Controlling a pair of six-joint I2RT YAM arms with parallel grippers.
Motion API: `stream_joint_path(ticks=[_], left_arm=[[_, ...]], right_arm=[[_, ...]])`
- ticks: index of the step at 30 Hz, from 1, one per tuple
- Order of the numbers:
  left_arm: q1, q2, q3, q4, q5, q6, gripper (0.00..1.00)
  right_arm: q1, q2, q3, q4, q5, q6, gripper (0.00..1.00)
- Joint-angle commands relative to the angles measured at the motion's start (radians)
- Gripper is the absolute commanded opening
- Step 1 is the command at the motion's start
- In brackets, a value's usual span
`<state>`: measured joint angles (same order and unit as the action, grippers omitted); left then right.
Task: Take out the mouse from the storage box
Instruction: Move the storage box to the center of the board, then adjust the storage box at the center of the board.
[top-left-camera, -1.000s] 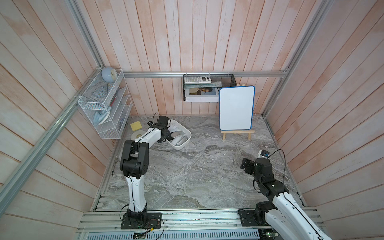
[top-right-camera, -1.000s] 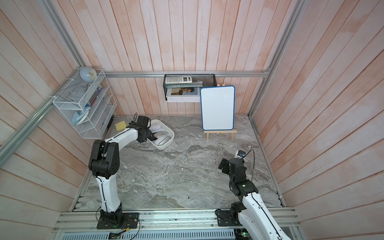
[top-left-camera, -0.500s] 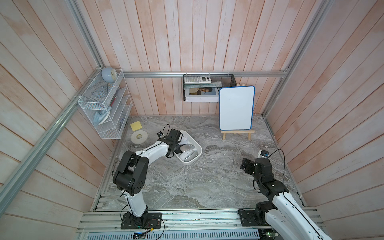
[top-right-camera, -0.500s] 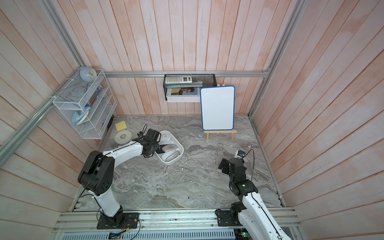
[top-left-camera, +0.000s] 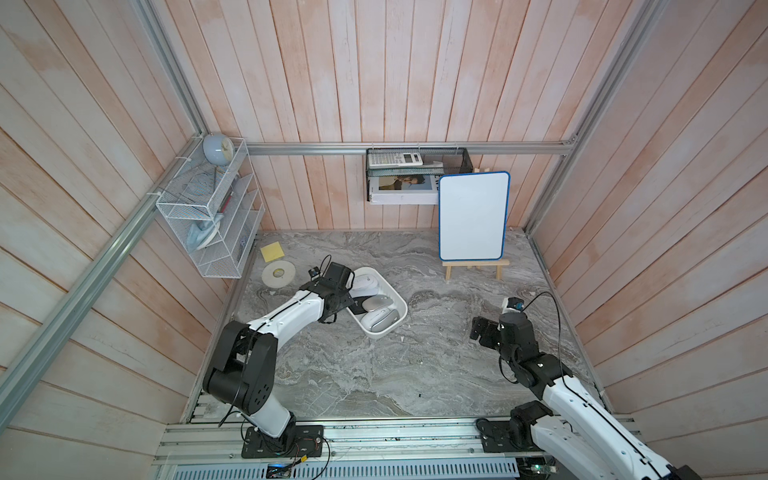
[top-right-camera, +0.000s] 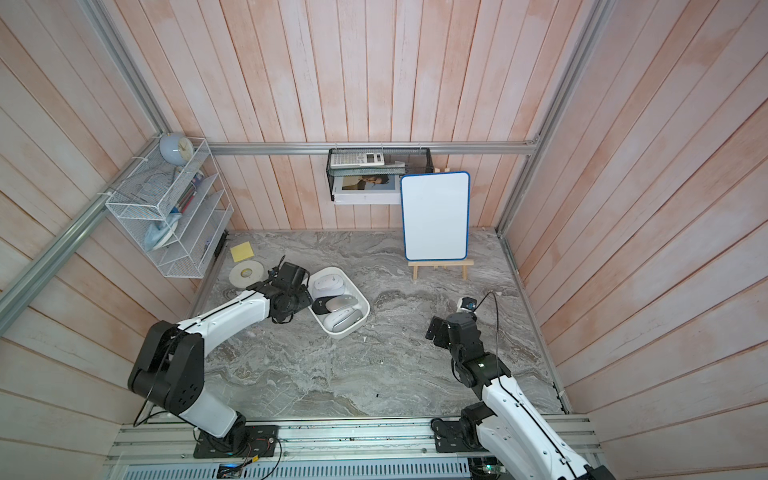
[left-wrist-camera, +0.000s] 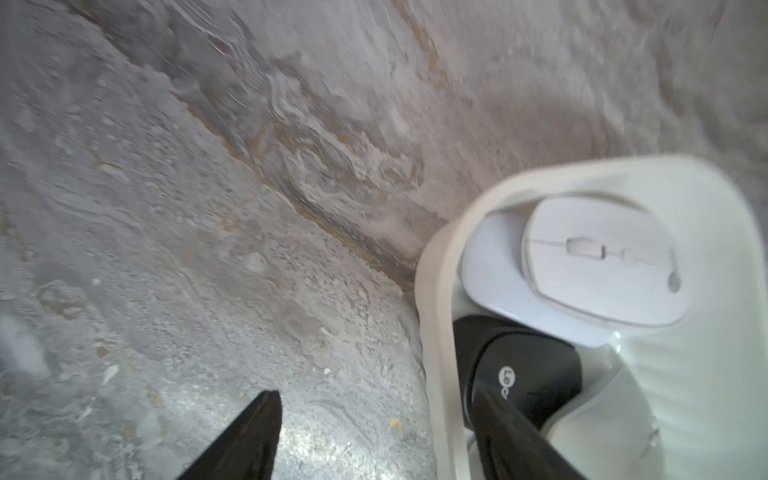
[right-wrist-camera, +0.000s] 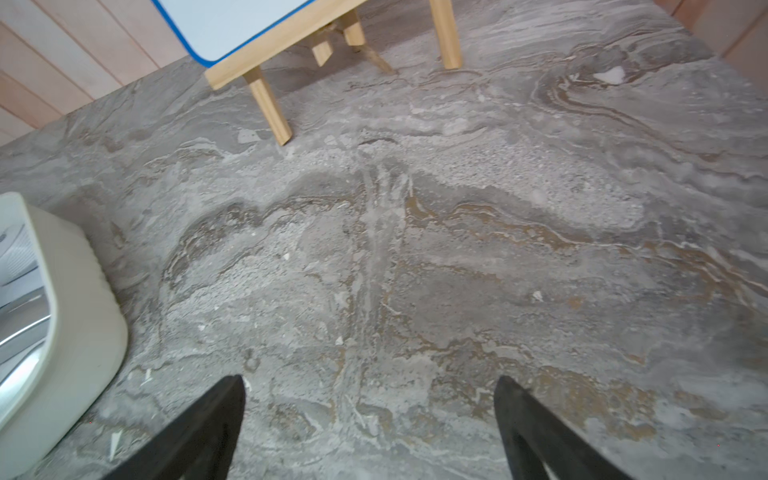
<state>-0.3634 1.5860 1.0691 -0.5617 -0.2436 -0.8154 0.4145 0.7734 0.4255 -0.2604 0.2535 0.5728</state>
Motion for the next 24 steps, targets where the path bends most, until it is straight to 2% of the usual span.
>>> stream_joint_path(ticks=[1, 6, 14, 21, 24], left_arm=[[0.046, -0.041, 0.072, -0.033, -0.025, 0.149, 0.86], [0.064, 0.077, 0.211, 0.042, 0.018, 0.275, 0.95], [0.118, 0.344, 0.421, 0.077, 0.238, 0.315, 0.98], [0.115, 0.417, 0.440, 0.116, 0.396, 0.328, 0.98], [0.102, 0.416, 0.414, 0.135, 0.415, 0.320, 0.98]], right_arm=[[0.115, 0.037, 0.047, -0.003, 0.044, 0.066, 0.98], [0.274, 0.180, 0.101, 0.074, 0.087, 0.146, 0.97], [0.430, 0.425, 0.220, 0.146, 0.090, 0.196, 0.98], [0.493, 0.595, 0.284, 0.231, 0.003, 0.231, 0.97], [0.496, 0.659, 0.318, 0.239, -0.030, 0.240, 0.97]])
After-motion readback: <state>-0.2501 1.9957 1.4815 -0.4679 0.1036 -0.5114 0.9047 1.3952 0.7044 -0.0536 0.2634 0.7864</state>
